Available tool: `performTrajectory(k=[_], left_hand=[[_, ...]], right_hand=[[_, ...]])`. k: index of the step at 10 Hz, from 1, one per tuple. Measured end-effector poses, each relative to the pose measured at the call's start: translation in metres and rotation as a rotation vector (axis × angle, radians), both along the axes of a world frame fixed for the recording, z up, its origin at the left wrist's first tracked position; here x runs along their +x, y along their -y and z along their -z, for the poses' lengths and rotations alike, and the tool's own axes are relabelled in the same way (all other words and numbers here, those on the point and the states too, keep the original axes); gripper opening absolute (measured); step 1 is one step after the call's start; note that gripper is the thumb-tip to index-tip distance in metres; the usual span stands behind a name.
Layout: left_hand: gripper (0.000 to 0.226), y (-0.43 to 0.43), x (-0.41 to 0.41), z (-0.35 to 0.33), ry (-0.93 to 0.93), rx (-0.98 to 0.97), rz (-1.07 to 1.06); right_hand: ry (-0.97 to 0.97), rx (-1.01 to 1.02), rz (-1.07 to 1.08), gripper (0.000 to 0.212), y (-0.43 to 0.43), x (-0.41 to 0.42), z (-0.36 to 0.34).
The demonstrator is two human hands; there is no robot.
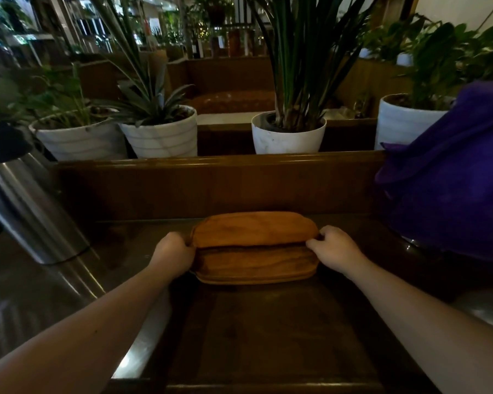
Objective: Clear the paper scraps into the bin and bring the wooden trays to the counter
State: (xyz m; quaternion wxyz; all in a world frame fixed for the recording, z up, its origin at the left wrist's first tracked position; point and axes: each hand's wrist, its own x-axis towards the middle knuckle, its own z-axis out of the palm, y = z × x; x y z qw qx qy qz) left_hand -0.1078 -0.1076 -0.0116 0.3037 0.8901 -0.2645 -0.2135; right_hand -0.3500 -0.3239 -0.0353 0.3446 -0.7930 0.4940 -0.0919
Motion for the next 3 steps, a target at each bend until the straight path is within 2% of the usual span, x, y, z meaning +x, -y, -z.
performTrajectory(k=[1,2,3], left_hand=[[0.016,-0.001,-0.003,-0.008,0.045,0.091,0.073],[0.018,-0.005,-0.007,-0.022,0.083,0.139,0.201],[0.023,-0.010,-0.015,-0.040,0.367,0.110,0.309]], right_hand=[[-0.074,-0.037,-0.039,0.023,-0.002,0.000,-0.008],[-0.301,-0.195,-0.154,0.039,-0.009,-0.003,-0.024],[-0.374,-0.531,-0.290,0.070,-0.022,-0.003,-0.044]])
